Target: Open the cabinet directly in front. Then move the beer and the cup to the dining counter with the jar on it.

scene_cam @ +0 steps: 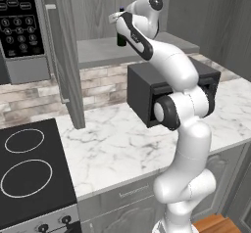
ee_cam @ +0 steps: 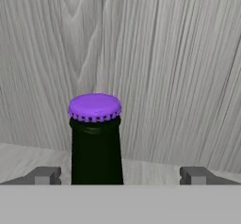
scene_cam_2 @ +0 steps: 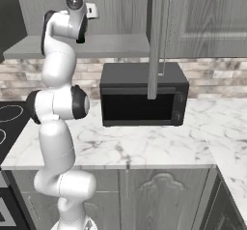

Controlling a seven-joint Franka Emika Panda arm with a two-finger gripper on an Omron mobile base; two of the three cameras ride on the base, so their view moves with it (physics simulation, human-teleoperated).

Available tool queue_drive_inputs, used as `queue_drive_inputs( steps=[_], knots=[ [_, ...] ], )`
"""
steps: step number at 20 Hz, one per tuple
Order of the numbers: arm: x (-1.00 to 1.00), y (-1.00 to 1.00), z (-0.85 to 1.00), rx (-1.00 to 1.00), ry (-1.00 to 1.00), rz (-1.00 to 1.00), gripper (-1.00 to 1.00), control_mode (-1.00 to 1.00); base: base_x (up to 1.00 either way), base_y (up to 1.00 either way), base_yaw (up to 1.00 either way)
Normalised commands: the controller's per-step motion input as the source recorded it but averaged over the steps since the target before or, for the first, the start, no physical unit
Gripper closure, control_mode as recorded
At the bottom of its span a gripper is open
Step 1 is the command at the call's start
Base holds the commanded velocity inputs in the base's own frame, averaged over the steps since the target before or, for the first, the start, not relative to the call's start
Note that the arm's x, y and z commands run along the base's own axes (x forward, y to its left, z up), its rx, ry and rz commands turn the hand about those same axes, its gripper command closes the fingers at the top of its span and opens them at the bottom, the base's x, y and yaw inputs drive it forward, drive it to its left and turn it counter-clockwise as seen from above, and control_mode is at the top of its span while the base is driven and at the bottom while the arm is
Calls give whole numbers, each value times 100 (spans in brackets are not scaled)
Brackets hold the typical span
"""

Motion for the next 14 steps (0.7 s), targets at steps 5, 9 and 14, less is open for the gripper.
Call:
queue_drive_inputs(
  steps=[5,9,14],
  knots=[
    [16,1,0,0,0,0,-100,-100,0,0,0],
    [16,8,0,0,0,0,-100,-100,0,0,0],
    [10,10,0,0,0,0,100,-100,0,0,0]
  ],
)
